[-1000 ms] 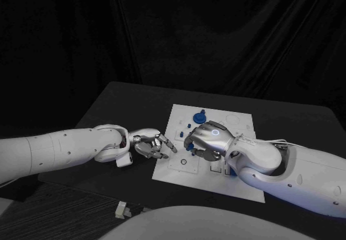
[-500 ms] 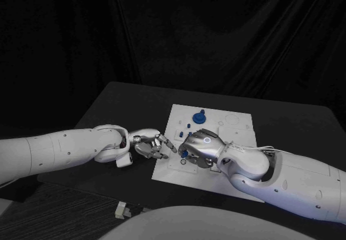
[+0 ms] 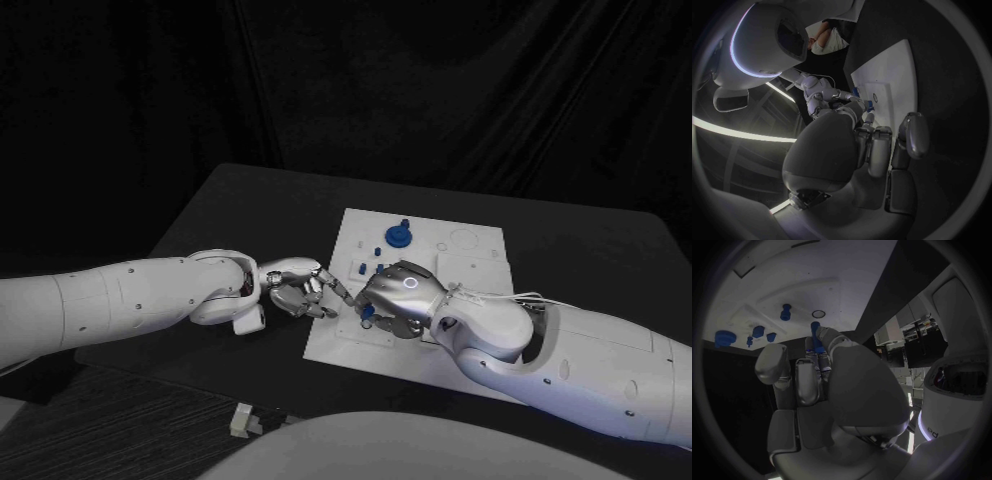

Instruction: Assemble the parts on the task board

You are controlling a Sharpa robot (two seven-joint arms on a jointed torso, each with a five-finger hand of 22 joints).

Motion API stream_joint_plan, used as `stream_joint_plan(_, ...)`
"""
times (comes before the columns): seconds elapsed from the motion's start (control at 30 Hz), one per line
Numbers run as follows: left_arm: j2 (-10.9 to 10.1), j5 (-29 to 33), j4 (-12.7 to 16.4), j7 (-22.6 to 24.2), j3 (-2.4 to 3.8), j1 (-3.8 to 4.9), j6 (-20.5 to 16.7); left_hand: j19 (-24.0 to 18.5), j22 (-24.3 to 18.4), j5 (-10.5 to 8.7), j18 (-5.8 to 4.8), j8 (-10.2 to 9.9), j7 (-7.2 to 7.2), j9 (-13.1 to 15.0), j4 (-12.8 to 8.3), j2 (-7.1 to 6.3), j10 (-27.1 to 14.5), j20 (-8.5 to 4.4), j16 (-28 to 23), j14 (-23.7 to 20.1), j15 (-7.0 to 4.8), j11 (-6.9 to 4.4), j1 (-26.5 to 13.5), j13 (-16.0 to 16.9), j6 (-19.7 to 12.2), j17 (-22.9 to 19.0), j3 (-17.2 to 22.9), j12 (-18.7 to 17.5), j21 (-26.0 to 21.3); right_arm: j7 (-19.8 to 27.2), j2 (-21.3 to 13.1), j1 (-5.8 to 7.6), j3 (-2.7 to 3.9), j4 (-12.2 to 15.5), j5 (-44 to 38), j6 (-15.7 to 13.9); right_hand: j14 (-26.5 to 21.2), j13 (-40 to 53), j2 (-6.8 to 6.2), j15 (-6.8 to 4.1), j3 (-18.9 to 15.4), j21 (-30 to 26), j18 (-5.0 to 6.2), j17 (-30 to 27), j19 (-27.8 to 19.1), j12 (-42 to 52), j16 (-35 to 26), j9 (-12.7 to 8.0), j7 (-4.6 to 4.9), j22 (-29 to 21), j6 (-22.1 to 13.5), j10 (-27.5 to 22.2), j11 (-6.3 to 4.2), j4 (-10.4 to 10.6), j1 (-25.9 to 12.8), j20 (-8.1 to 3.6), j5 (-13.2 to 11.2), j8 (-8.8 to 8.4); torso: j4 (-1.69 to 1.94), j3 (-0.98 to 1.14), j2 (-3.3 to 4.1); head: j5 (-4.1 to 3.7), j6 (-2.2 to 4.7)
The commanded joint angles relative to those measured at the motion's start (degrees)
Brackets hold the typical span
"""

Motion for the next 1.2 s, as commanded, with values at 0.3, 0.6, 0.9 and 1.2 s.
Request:
stream_joint_plan(0.3,0.3,0.2,0.0,0.1,0.03,-0.07,0.6,-0.5,9.6,0.34,0.58,-0.3,-0.10,-0.1,0.0,0.15,0.7,0.07,0.1,5.9,0.44,0.18,-0.6,11.2,-0.3,15.1,0.4,-0.3,-0.3,0.3,0.2,-0.41,0.03,-0.4,0.9,3.6,1.2,0.0,-0.24,0.22,0.7,-0.3,-0.12,-0.4,-0.6,-0.1,-0.6,0.1,0.05,7.5,-0.5,0.1,0.03,-0.1,-0.4,0.22,-0.3,-0.46,0.00,0.00,0.00,0.09,0.01)
stream_joint_plan(0.6,0.5,0.2,-0.1,0.0,0.03,-0.07,0.9,-0.5,9.6,0.34,0.58,-0.3,-0.10,-0.1,0.0,0.15,0.7,0.07,0.1,5.9,0.44,0.18,-0.6,11.2,-0.3,15.1,0.4,-0.3,-0.3,0.2,0.5,-0.98,0.03,-0.9,0.9,4.2,1.1,0.1,-0.23,0.23,0.8,-0.5,-0.09,-0.6,-0.6,-0.1,-0.7,0.1,0.04,7.5,-0.5,0.2,0.04,-0.2,-0.3,0.23,-0.3,-0.47,0.00,0.00,0.01,0.03,0.01)
stream_joint_plan(0.9,0.8,0.2,-0.2,0.0,0.03,-0.07,1.1,-0.6,9.6,0.35,0.60,-0.3,-0.13,-0.1,0.0,0.17,0.7,0.08,0.1,5.9,0.43,0.16,-0.6,11.1,-0.3,15.1,0.4,-0.3,-0.3,0.4,0.7,-1.36,0.03,-1.4,0.9,3.2,1.1,0.1,-0.12,0.23,1.0,-0.4,-0.10,-0.5,-0.7,-0.1,-0.6,0.2,0.02,7.5,-0.3,0.4,-0.01,-0.3,-0.4,0.26,-0.4,-0.44,0.01,0.00,0.00,0.07,0.01)
stream_joint_plan(1.2,0.9,0.2,-0.3,-0.1,0.03,-0.07,1.3,-0.6,9.6,0.35,0.60,-0.3,-0.13,-0.1,0.0,0.17,0.7,0.08,0.1,5.9,0.43,0.16,-0.6,11.1,-0.3,15.1,0.4,-0.3,-0.3,-0.5,0.8,-1.52,0.03,-1.7,0.9,4.3,0.2,-0.2,-0.85,1.13,1.3,-2.7,0.20,-1.7,-2.0,-1.7,-1.6,-0.6,1.01,6.9,-4.1,-2.3,0.98,-0.2,-1.8,0.78,-2.2,-2.95,0.00,0.00,0.00,0.10,0.01)
